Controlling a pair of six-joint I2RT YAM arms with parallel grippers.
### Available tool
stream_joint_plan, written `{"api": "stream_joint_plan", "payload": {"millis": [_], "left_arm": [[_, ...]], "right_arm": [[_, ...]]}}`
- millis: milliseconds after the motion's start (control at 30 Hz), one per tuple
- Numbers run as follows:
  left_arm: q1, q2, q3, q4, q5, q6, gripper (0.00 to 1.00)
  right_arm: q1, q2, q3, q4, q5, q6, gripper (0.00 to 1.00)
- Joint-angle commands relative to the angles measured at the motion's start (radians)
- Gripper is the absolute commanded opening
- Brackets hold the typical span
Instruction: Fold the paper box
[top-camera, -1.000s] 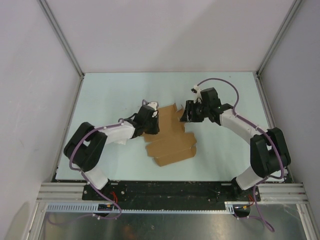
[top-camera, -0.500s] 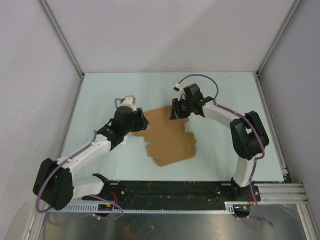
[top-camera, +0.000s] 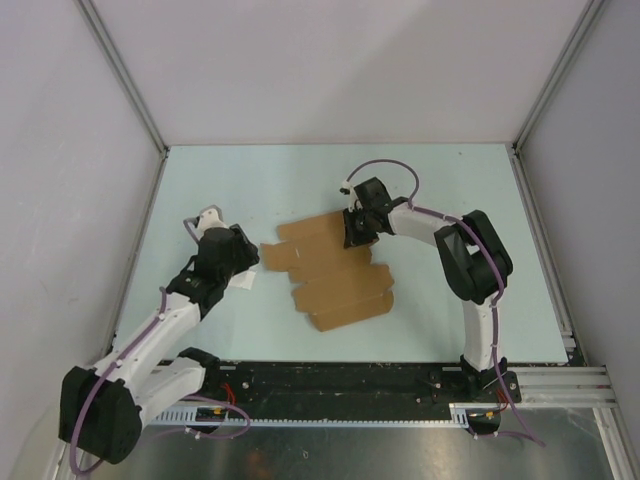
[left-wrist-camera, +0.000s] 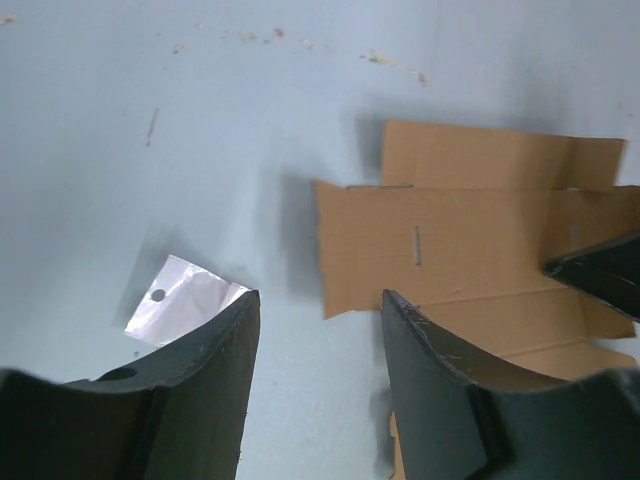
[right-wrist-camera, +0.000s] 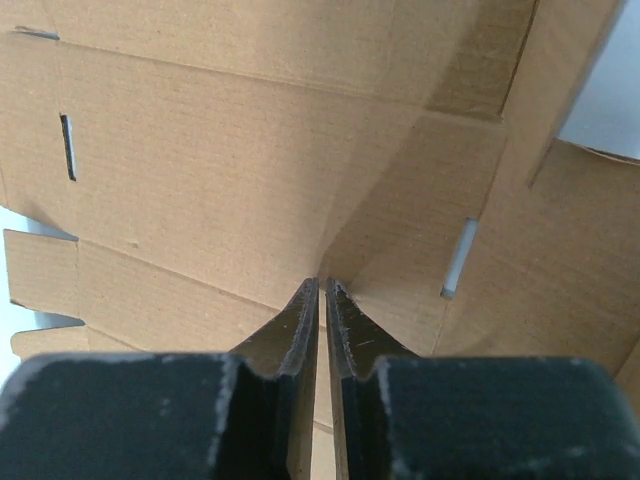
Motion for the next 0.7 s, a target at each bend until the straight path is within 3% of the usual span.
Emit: {"api": "stream_joint_plan", "payload": {"millis": [0, 300, 667], "left_arm": [[0.038, 0.06, 0.021, -0.019, -0.037, -0.035, 0.57], [0.062, 0.113, 0.018, -0.016, -0.063, -0.038, 0.56], [0.092, 0.182, 0.017, -0.013, -0.046, -0.032, 0.56]], "right_arm": [[0.0, 0.013, 0.039, -0.021, 0.068, -0.021, 0.11], [0.0, 0.003, 0.037, -0.101, 0.157, -0.015, 0.08], [0.0, -0.025, 0.03, -0.107, 0.134, 0.002, 0.07]]}}
